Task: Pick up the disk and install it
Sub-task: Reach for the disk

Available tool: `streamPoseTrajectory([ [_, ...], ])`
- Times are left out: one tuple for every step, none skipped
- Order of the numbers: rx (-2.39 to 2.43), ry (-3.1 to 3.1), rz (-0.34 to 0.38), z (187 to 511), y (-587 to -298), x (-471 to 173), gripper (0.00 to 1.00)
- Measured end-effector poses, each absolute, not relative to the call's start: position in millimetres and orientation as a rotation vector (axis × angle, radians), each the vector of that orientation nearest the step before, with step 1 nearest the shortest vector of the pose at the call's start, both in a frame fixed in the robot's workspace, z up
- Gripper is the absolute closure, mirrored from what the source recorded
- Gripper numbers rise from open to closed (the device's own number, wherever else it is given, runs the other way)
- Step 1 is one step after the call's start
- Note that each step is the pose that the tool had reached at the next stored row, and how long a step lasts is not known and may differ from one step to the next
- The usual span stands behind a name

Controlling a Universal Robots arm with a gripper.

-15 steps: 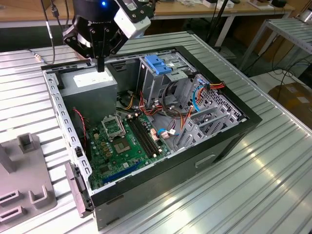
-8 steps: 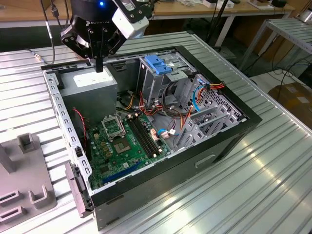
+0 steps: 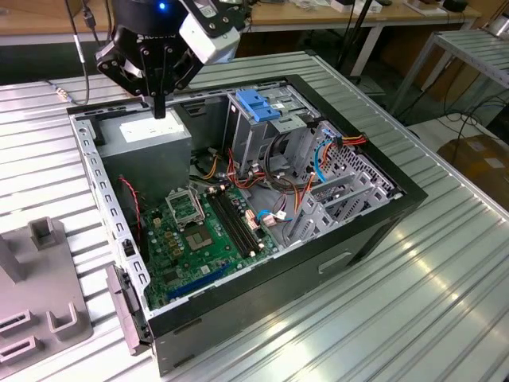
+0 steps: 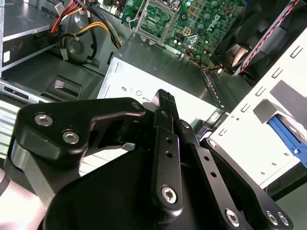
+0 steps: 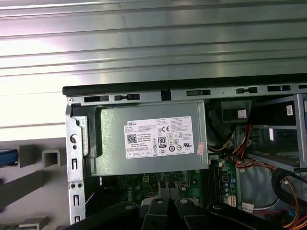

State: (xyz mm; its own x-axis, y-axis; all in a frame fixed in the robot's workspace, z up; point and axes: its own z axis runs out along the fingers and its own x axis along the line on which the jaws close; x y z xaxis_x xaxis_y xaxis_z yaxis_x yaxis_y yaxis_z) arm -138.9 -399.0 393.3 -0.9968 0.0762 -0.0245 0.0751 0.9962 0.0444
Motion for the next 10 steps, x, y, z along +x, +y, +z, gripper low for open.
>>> streamPoseTrajectory([
  [0.118,3.113,0.068,393.3,-399.0,-139.8,0.90],
  [0.118,3.112,0.068,393.3,-398.9,-140.9,0.90],
  [0.118,3.113,0.068,393.3,-398.9,-141.9,0.90],
  [0.118,3.113,0.068,393.3,-398.9,-143.0,0.90],
  [0.118,3.113,0.068,393.3,-398.9,-144.1,0.90],
  [0.118,3.113,0.068,393.3,-398.9,-145.8,0.90],
  [0.118,3.112,0.068,393.3,-398.9,-146.9,0.90],
  [0.118,3.112,0.068,393.3,-398.9,-148.0,0.90],
  [0.118,3.112,0.068,393.3,-398.9,-149.2,0.90],
  [0.118,3.113,0.068,393.3,-398.9,-150.5,0.90],
])
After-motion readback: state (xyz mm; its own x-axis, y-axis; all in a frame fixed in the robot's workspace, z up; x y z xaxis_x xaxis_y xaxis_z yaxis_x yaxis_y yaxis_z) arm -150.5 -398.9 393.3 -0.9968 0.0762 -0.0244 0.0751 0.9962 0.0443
